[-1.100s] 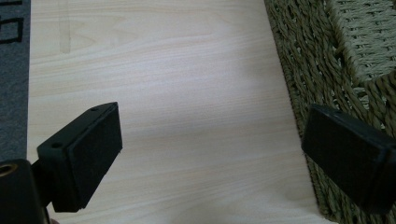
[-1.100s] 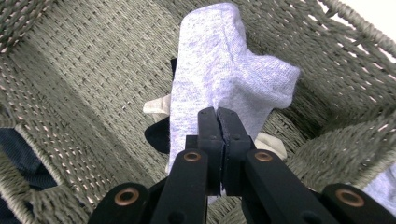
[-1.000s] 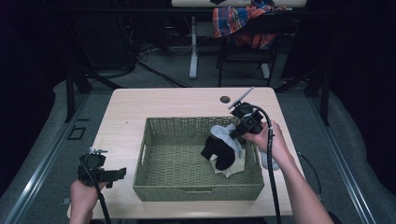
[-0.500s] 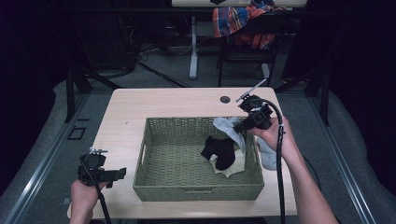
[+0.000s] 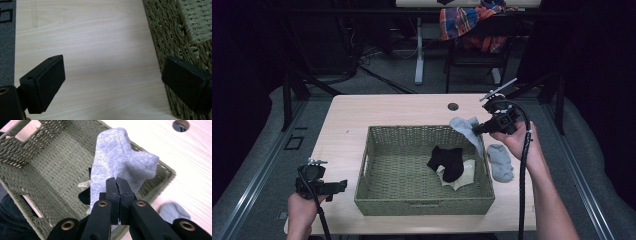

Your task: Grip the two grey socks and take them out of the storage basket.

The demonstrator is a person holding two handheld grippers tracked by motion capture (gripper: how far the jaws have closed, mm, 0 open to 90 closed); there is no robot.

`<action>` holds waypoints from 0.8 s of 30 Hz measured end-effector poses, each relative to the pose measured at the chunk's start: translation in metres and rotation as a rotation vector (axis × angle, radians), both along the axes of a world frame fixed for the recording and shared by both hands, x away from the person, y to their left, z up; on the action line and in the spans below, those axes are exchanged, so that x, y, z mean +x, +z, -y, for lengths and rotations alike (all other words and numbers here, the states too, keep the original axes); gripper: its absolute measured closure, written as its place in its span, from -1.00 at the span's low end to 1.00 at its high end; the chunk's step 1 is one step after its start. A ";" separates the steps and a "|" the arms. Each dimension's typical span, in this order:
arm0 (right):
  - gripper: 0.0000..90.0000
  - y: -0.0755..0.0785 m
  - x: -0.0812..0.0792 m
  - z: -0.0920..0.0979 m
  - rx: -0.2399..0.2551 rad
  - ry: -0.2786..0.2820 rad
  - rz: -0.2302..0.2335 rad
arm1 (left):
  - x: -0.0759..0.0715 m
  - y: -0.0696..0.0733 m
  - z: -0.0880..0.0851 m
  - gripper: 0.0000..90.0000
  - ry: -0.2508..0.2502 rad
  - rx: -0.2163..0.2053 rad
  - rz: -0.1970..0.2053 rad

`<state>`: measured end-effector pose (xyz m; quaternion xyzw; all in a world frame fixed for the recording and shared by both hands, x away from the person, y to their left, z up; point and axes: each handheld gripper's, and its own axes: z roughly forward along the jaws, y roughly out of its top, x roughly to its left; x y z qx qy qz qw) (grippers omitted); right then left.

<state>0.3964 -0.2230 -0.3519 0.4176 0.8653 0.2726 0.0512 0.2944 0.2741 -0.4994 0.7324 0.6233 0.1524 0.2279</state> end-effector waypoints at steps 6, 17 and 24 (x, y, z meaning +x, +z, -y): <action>0.99 0.006 0.000 0.022 0.020 -0.050 0.015 | 0.001 0.000 0.000 -0.89 -0.001 0.001 -0.003; 0.99 0.005 -0.001 0.067 0.022 -0.173 0.026 | 0.000 0.000 0.000 -0.89 -0.002 0.002 -0.005; 0.99 -0.004 0.002 0.083 -0.004 -0.227 0.001 | 0.000 0.000 0.000 -0.89 -0.003 0.000 -0.004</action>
